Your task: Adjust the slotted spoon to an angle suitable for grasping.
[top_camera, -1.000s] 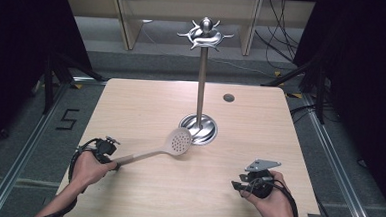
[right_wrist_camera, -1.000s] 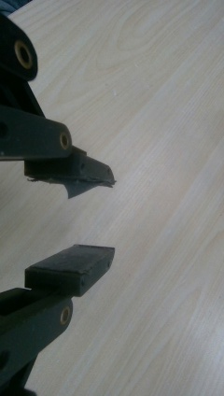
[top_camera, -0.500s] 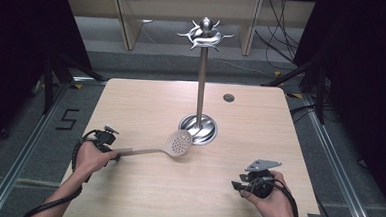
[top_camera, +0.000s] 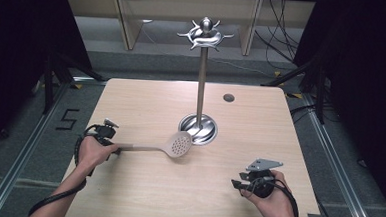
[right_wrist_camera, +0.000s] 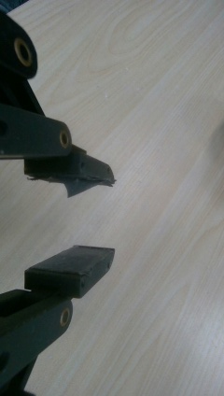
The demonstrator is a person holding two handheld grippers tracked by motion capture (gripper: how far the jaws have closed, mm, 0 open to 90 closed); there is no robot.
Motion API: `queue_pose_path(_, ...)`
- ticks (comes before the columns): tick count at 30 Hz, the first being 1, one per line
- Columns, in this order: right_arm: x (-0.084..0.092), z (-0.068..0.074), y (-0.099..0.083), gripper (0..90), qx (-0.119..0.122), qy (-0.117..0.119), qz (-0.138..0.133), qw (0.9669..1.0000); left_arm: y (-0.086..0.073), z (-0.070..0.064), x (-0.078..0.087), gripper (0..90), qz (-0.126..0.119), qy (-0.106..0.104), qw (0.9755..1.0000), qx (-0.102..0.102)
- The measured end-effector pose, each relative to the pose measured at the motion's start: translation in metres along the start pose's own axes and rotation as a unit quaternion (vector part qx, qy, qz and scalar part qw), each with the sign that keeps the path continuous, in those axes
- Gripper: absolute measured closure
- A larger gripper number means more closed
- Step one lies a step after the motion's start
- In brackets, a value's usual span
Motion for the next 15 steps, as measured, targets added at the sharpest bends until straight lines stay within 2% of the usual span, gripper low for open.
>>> queue_pose_path(5,0.000,0.000,0.000,57.5,-0.001,0.002,-0.001,1.0000,-0.007,-0.002,0.003,89.0,-0.009,-0.001,0.9999,0.009)
queue_pose_path(6,-0.001,-0.001,0.000,57.3,0.007,0.000,-0.005,1.0000,-0.013,-0.003,0.007,86.9,-0.014,-0.002,0.9998,0.013)
queue_pose_path(10,-0.001,-0.001,-0.001,57.0,0.000,0.003,-0.005,1.0000,-0.024,-0.002,0.014,77.9,-0.025,-0.011,0.9994,0.020)
queue_pose_path(13,0.000,0.001,0.000,56.8,-0.015,0.012,-0.003,0.9998,-0.035,-0.001,0.018,71.1,-0.047,-0.029,0.9977,0.040)
queue_pose_path(14,0.000,0.001,0.000,56.8,-0.015,0.012,-0.003,0.9998,-0.035,-0.001,0.018,68.2,-0.047,-0.029,0.9977,0.040)
queue_pose_path(15,0.000,-0.002,-0.001,56.7,-0.003,0.008,-0.004,1.0000,-0.039,0.000,0.022,65.3,-0.055,-0.036,0.9967,0.048)
Point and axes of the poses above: each handheld gripper's, and its own axes: x roughly backward along the jaws, y roughly out of its top, z roughly to its left, the point moved 2 cm from there along -x, roughly forward along the jaws, and after that the axes turned 9 degrees about z, right-handed, at the moved point
